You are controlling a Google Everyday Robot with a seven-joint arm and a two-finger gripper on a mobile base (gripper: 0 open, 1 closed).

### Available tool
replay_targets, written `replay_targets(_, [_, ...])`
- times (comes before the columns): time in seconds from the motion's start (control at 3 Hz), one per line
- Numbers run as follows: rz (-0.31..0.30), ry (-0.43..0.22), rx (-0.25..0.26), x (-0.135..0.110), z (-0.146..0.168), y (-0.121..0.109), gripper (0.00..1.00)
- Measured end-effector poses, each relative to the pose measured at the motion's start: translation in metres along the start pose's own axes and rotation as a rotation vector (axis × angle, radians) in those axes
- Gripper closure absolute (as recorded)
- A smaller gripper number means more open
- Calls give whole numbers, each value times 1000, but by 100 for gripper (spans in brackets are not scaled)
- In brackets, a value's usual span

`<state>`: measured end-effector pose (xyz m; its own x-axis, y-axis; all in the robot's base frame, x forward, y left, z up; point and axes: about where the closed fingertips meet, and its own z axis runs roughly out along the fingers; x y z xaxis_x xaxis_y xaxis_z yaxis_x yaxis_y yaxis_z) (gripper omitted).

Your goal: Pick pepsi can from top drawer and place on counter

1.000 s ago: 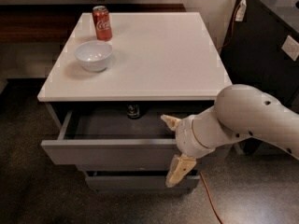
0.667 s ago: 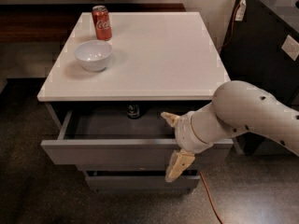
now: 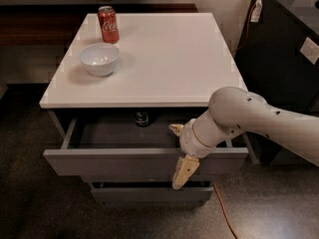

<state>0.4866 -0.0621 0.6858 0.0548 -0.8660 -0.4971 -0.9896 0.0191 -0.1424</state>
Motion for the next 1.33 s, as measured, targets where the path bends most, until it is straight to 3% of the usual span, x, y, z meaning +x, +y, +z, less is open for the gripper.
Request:
replay_targets(0.67, [1,40,-43,7,14,6,62])
replay_targets(1.0, [-29,48,-68,4,11,22,93])
replay_targets(1.33, [-54,45,-88,-1,8,38,100])
